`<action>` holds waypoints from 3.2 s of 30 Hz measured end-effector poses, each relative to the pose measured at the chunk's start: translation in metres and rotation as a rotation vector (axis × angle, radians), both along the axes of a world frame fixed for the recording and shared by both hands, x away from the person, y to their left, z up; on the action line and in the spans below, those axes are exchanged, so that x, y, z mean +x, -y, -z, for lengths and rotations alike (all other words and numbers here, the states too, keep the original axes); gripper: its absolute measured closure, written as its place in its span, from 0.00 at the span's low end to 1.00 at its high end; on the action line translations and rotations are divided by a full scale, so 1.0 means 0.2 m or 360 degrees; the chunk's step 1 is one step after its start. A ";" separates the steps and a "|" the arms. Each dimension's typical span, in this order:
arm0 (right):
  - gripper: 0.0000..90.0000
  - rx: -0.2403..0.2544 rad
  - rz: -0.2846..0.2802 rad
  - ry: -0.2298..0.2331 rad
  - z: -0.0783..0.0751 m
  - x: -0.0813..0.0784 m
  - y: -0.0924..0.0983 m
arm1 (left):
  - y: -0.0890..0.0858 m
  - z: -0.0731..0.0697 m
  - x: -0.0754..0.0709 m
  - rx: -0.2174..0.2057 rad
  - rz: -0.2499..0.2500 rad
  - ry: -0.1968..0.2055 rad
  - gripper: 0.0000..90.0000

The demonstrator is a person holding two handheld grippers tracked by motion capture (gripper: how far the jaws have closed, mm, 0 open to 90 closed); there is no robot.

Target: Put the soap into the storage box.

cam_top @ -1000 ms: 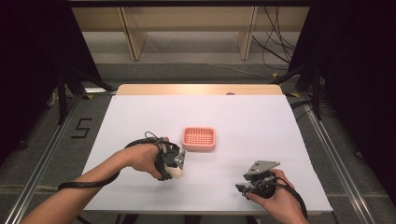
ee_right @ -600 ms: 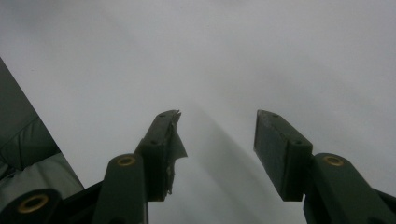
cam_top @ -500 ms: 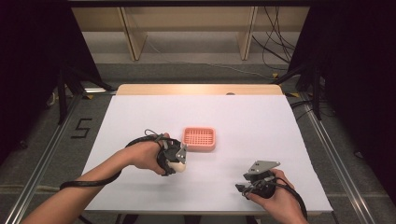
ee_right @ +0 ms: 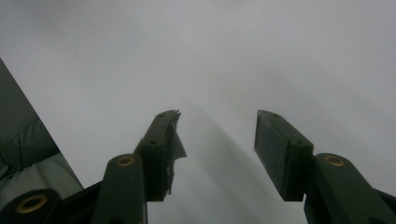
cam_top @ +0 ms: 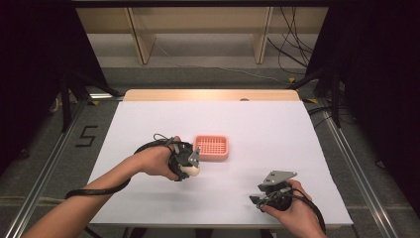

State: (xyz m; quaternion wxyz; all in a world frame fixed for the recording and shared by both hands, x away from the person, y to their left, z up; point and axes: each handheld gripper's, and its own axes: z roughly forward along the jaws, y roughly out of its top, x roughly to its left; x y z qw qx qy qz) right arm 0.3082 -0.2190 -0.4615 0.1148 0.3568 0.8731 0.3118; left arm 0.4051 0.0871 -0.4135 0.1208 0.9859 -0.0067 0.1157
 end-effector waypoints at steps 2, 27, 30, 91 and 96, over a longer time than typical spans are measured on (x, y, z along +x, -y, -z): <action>0.55 0.0000 0.0003 0.0000 0.00 0.00 0.00 | 0.01 -0.01 0.01 -0.0005 -0.0011 -0.0005 0.55; 0.55 0.0010 -0.0009 0.0005 -0.01 0.00 0.00 | 0.05 -0.02 0.11 -0.0042 -0.0048 0.0055 0.55; 0.55 0.0005 -0.0002 0.0001 -0.01 0.00 0.00 | 0.05 -0.02 0.12 -0.0042 -0.0049 0.0056 0.55; 0.54 0.0044 -0.0035 0.0028 0.01 -0.01 0.00 | 0.13 -0.07 0.24 -0.0011 -0.0022 0.0095 0.55; 0.54 0.0042 -0.0036 0.0028 0.01 -0.01 0.00 | 0.14 -0.08 0.25 -0.0009 -0.0016 0.0108 0.55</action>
